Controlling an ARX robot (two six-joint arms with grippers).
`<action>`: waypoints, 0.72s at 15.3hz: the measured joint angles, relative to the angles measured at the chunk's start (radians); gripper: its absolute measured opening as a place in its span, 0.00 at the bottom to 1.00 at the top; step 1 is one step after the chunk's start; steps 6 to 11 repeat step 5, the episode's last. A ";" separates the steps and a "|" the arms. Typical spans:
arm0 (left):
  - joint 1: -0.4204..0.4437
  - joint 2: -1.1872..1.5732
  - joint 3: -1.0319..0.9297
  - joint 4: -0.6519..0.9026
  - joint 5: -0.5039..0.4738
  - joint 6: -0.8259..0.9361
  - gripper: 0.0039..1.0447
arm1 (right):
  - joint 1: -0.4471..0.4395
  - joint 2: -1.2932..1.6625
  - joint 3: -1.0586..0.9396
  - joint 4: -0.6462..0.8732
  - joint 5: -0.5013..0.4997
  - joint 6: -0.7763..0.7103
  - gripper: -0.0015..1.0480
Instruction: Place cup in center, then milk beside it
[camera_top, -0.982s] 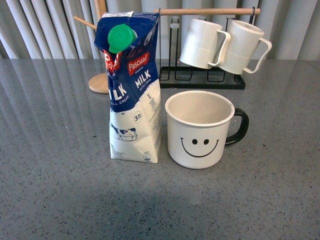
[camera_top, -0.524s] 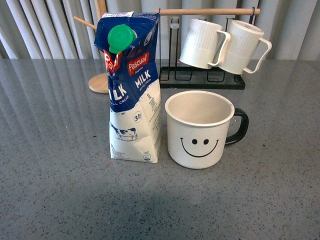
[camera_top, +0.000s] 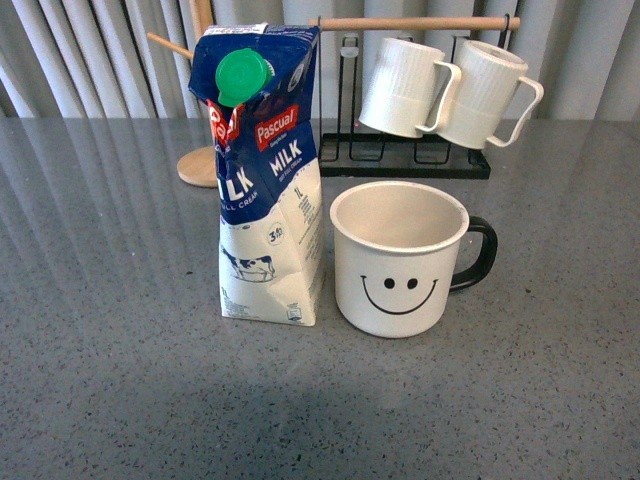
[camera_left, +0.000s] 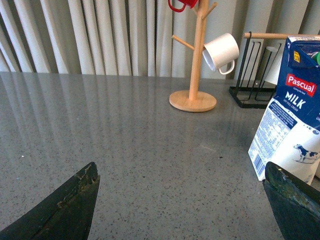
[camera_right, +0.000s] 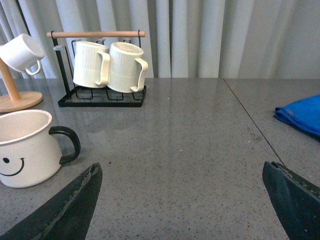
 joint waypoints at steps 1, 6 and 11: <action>0.000 0.000 0.000 0.000 0.000 0.000 0.94 | 0.000 0.000 0.000 0.000 0.000 0.000 0.94; 0.000 0.000 0.000 0.000 0.000 0.000 0.94 | 0.000 0.000 0.000 0.000 0.000 0.000 0.94; 0.000 0.000 0.000 0.000 0.000 0.000 0.94 | 0.000 0.000 0.000 0.000 0.000 0.000 0.94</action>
